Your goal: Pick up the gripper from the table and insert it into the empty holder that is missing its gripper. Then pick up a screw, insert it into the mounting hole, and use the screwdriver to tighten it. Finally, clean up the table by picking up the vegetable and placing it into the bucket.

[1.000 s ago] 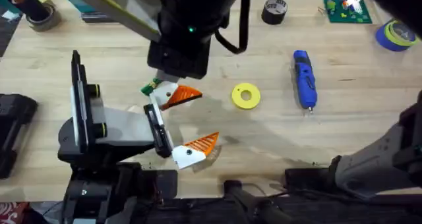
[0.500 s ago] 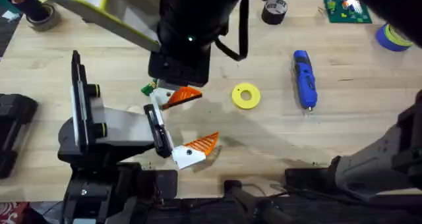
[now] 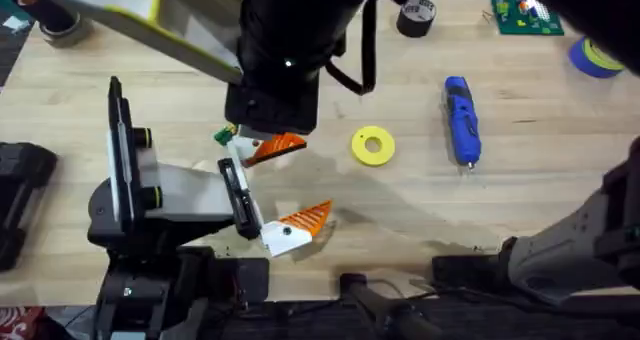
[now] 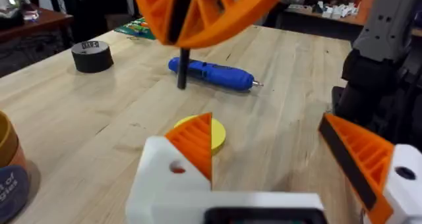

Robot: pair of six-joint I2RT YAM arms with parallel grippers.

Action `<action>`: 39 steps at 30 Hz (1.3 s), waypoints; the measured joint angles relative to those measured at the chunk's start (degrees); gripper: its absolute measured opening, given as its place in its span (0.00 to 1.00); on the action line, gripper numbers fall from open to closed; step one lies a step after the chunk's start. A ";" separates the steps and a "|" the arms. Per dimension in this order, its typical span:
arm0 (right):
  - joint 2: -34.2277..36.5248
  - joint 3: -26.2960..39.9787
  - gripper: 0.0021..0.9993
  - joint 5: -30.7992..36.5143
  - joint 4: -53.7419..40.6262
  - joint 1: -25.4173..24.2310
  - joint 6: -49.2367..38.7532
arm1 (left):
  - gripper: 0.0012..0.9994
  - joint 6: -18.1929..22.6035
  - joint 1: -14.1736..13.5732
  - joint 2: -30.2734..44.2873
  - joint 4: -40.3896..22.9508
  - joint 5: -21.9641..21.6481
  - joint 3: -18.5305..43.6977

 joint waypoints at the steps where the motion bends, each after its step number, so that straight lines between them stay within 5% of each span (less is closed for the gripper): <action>1: 0.00 0.00 0.00 0.00 0.00 0.00 -0.02 | 0.99 0.00 0.00 0.01 -0.01 0.00 0.00; 39: 2.25 0.07 0.00 0.00 -0.37 1.22 0.54 | 0.99 0.00 0.00 0.01 -0.01 0.00 0.00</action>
